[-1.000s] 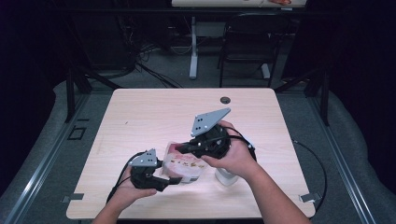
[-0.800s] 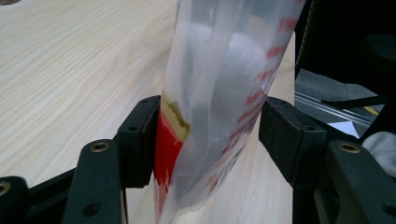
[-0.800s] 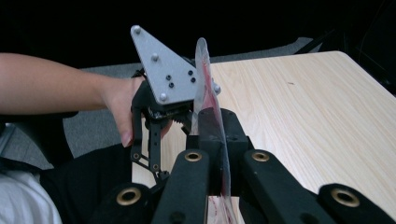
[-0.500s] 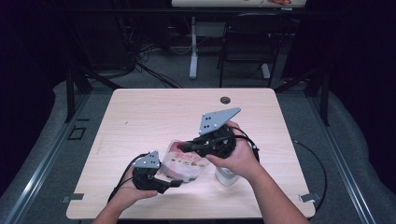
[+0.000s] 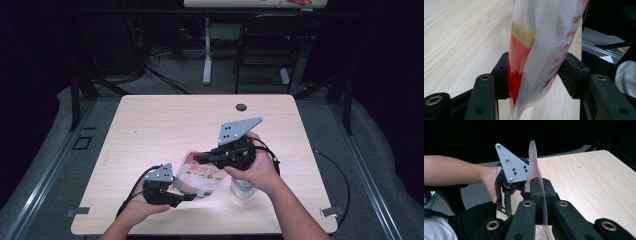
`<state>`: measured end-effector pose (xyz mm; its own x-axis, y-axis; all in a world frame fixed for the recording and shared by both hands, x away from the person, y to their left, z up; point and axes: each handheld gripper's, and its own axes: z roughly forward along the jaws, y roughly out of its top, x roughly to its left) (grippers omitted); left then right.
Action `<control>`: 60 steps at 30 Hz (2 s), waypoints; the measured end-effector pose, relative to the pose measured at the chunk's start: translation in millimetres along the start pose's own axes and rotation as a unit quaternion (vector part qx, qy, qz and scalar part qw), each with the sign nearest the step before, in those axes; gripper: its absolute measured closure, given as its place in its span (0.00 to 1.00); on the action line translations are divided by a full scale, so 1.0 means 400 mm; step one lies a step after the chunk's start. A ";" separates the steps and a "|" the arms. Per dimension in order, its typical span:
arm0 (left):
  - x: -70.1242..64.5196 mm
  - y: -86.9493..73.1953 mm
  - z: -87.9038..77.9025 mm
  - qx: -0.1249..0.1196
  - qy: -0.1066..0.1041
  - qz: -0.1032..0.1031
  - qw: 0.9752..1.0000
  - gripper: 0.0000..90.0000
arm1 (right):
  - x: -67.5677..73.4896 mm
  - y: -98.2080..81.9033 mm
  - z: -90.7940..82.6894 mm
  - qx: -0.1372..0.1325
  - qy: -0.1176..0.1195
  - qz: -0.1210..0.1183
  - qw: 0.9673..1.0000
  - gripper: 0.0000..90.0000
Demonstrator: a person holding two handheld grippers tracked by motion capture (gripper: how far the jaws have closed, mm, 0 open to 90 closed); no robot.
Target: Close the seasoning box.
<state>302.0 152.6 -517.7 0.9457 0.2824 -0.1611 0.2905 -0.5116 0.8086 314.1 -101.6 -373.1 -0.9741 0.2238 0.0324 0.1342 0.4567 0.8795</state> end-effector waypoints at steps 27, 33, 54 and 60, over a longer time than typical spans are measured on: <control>-0.001 0.017 -0.016 0.043 0.018 -0.009 0.999 0.67 | -0.016 -0.028 -0.019 0.030 -0.024 0.012 0.999 0.99; 0.001 0.021 -0.018 0.052 0.023 -0.006 0.998 0.68 | -0.018 -0.034 -0.025 0.036 -0.032 0.013 0.999 0.98; -0.002 0.033 -0.015 0.079 0.042 0.002 0.996 0.69 | -0.030 -0.097 -0.061 0.036 -0.058 0.027 0.997 0.87; -0.003 0.033 -0.016 0.084 0.042 0.007 0.996 0.69 | -0.029 -0.118 -0.068 0.034 -0.059 0.030 0.997 0.89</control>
<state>303.9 150.7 -503.0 0.9363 0.3375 -0.0969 0.3042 -0.6419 0.7038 314.1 -149.2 -401.9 -0.9359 0.3515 0.0247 0.2085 0.4961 0.8429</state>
